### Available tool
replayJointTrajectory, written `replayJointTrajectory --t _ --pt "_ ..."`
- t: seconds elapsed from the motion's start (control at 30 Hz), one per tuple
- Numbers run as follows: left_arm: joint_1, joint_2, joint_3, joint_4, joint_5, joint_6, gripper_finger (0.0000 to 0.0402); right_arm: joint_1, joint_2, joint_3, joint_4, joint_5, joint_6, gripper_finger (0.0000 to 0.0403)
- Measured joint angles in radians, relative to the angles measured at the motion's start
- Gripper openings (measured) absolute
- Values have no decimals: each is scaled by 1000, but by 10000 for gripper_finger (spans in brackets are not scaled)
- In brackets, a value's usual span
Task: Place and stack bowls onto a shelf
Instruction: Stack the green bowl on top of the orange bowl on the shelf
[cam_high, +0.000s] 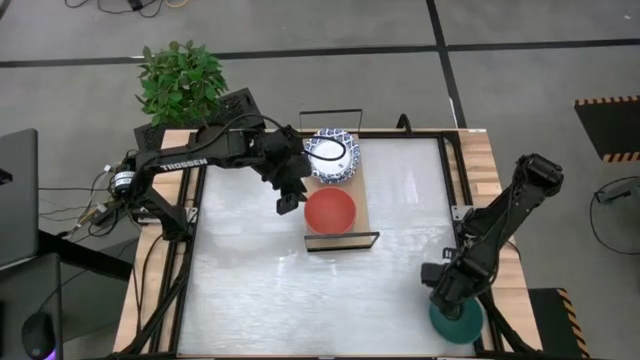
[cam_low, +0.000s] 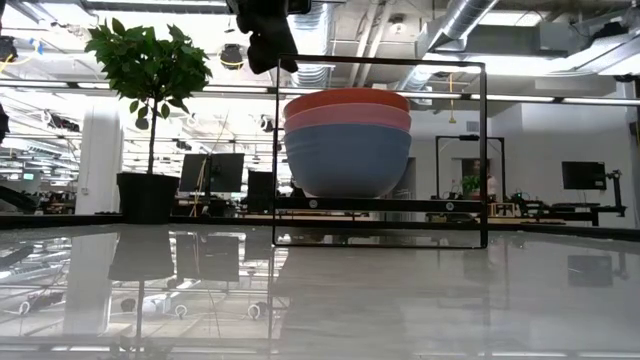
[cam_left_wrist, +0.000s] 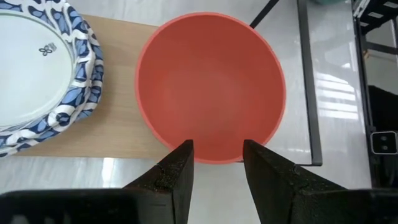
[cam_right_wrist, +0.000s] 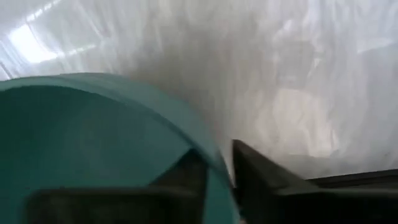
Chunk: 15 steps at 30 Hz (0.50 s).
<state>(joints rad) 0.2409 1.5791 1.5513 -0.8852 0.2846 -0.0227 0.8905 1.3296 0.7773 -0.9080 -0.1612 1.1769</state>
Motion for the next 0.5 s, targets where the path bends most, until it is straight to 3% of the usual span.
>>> replayJointTrajectory --t 0.1,0.3,0.5 --pt "0 0 0 0 -15 0 123 -18 -1 1 11 -3 34 28" --pt "0 0 0 0 -38 0 123 -57 -2 11 -53 69 199 25" --pt "0 0 0 0 -38 0 123 -109 -2 58 -275 180 433 25"
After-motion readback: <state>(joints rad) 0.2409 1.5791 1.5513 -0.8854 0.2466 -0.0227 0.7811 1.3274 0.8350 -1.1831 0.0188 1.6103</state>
